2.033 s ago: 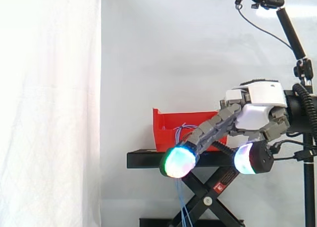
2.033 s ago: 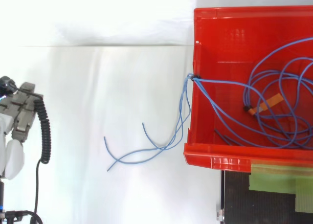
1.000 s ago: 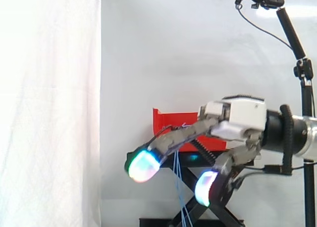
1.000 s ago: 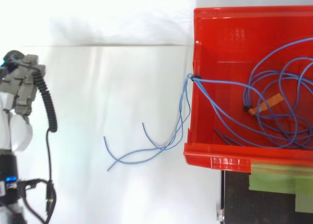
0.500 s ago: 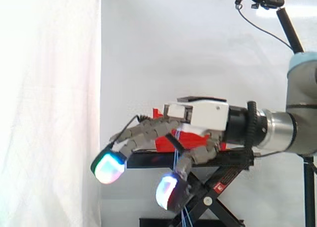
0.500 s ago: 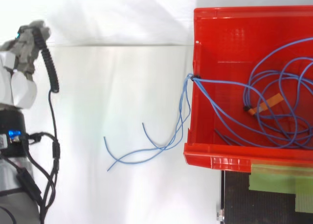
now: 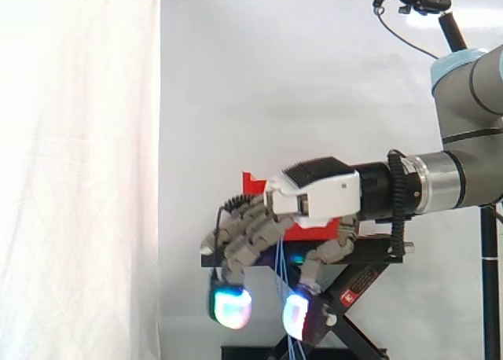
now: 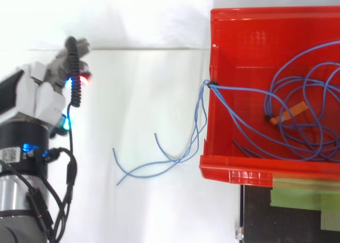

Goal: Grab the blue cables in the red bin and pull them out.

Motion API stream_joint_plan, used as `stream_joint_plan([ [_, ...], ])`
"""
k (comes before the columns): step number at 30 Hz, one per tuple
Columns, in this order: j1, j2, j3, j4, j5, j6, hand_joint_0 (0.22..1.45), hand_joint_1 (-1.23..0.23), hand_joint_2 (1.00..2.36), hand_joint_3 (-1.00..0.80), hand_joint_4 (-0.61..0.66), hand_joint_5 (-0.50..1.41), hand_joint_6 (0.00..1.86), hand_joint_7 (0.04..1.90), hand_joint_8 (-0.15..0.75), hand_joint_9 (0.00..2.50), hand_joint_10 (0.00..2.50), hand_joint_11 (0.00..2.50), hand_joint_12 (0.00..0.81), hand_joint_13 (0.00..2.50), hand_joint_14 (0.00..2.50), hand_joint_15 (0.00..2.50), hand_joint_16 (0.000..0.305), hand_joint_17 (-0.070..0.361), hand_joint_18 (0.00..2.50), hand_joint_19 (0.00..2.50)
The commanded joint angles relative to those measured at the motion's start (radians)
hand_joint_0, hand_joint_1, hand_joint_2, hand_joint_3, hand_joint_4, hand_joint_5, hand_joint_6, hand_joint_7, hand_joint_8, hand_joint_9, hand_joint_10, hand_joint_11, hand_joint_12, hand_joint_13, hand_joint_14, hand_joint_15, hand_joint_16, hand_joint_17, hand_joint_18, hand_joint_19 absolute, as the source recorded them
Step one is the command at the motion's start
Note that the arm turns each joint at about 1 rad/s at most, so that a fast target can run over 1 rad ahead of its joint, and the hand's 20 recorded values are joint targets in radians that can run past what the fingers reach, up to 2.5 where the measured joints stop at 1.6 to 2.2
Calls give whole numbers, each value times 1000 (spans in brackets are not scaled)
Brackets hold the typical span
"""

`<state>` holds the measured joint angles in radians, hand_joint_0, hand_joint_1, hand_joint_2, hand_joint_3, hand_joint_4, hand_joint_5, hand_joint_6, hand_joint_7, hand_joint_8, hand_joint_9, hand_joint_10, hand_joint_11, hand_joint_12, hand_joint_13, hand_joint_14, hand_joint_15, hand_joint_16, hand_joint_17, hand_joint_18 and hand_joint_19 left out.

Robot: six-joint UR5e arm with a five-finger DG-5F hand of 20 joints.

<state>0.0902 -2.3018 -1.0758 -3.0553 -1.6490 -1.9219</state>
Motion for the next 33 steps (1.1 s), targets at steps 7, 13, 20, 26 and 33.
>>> stream_joint_plan([
  [7,-41,1,5,-275,-48,-38,758,-986,1000,-1000,99,553,326,690,266,673,20,669,365,371,8,226,51,116,343,399],
  [13,-76,-1,7,-246,-81,-239,761,-1006,1000,-1000,83,567,289,693,262,676,20,672,362,379,9,229,51,115,349,407],
  [20,-87,1,7,-235,-80,-395,757,-998,1000,-1000,91,600,46,769,261,679,20,690,360,396,10,254,51,115,352,415],
  [26,-87,-1,7,-224,-80,-417,756,-995,1000,-1000,98,604,0,764,260,711,21,777,361,424,11,277,51,115,365,431],
  [33,-89,1,16,-181,-78,-499,756,-992,1000,-1000,99,601,2,759,265,732,25,863,363,452,12,304,51,114,378,442],
])
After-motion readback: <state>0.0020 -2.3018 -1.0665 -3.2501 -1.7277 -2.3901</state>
